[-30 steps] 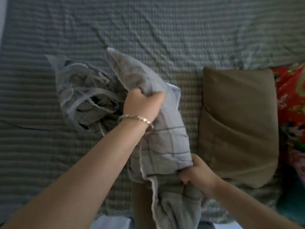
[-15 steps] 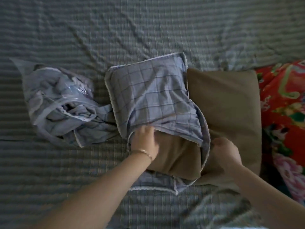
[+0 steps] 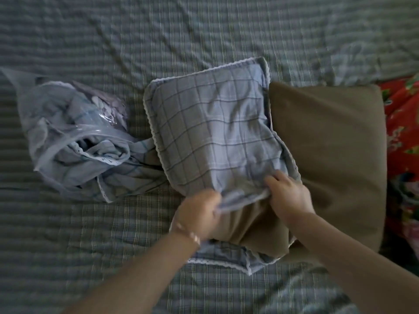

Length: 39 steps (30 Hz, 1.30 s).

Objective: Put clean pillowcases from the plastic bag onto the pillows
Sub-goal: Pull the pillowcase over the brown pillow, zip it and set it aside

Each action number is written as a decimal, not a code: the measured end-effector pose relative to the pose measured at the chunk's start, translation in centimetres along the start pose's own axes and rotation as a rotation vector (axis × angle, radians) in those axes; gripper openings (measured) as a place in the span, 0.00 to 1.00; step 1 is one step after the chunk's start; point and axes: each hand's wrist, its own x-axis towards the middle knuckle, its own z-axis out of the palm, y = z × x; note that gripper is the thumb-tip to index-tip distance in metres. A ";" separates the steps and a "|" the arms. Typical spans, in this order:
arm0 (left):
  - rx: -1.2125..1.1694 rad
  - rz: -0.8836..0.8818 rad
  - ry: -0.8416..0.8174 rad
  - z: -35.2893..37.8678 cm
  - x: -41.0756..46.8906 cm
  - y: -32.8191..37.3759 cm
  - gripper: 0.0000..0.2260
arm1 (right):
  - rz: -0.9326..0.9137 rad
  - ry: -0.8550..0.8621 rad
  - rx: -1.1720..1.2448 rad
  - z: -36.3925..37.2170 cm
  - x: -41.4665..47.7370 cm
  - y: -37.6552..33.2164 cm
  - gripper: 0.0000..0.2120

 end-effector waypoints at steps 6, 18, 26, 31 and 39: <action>0.265 -0.022 -0.133 1.7 -4.0 -3.2 0.20 | -0.207 -0.148 -0.136 -1.4 -5.4 3.6 0.19; -0.629 -1.024 0.068 2.8 -3.2 -3.4 0.11 | 1.276 -0.179 0.865 1.0 -5.6 -1.2 0.16; -0.496 -1.085 -0.327 2.9 0.0 -4.3 0.20 | 0.892 -0.480 0.651 2.3 -6.3 -7.3 0.39; -0.461 -0.940 -0.424 2.3 2.2 -1.4 0.19 | 0.863 -0.619 0.431 1.8 -4.2 -10.9 0.67; -0.495 -0.527 -0.248 -0.4 1.4 0.4 0.11 | 0.805 -0.359 0.415 2.1 -2.1 -9.0 0.31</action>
